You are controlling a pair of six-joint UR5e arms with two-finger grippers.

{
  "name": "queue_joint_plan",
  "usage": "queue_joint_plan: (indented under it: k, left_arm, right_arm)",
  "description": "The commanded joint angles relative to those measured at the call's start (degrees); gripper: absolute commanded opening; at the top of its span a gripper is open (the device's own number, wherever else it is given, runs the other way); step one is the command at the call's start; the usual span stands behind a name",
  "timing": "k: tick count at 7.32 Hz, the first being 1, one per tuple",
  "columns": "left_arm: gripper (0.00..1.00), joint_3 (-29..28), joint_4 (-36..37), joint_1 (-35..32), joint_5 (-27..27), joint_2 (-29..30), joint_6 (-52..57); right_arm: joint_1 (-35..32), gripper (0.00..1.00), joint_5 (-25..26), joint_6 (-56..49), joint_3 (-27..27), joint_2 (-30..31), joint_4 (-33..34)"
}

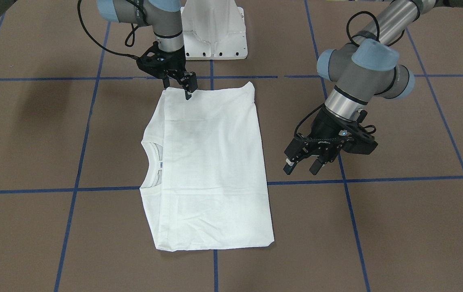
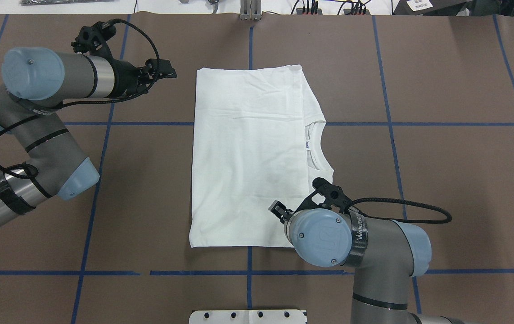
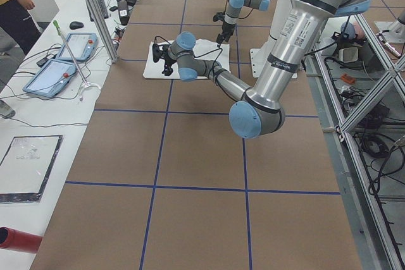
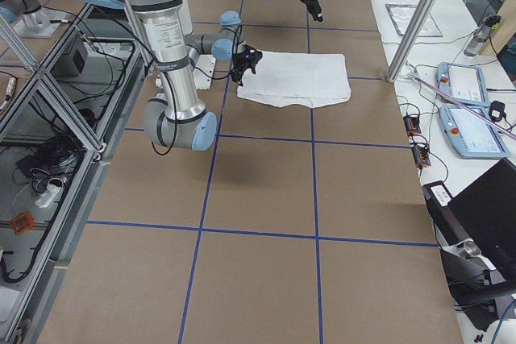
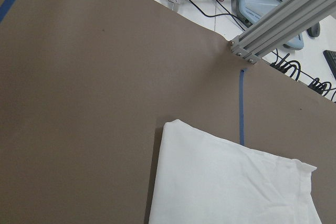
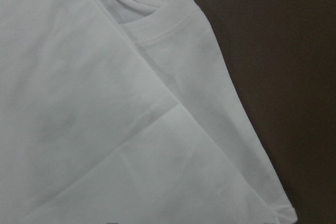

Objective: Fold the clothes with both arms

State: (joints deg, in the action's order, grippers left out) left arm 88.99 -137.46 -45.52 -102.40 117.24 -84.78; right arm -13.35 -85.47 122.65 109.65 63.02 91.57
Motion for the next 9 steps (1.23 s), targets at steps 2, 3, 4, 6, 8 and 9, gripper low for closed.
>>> queue_joint_plan:
  k: [2,3,4,6,8,9]
  left_arm:
    - [1.00,0.04,0.00,-0.01,0.18,-0.17,-0.03]
    - [1.00,0.04,-0.08,-0.01,0.27,-0.17,-0.03]
    - [1.00,0.04,-0.08,-0.01,0.36,-0.17,-0.03]
    - [1.00,0.04,0.00,-0.01,0.45,-0.17,-0.03]
    - [1.00,0.04,0.00,-0.01,0.45,-0.08,-0.03]
    - [1.00,0.04,0.00,-0.01,0.45,-0.08,-0.03]
  right_arm:
    - [1.65,0.89,4.44,11.01,-0.05,0.96,-0.34]
    - [1.92,0.89,4.70,11.12,0.21,1.92,-0.34]
    - [2.18,0.89,4.79,11.81,0.21,2.37,-0.34]
    - [3.41,0.88,4.70,11.73,-0.31,3.77,-0.34]
    - [3.68,0.83,4.61,11.47,-0.58,3.69,-0.25]
    - [3.68,0.81,4.70,11.64,-0.58,3.78,-0.25]
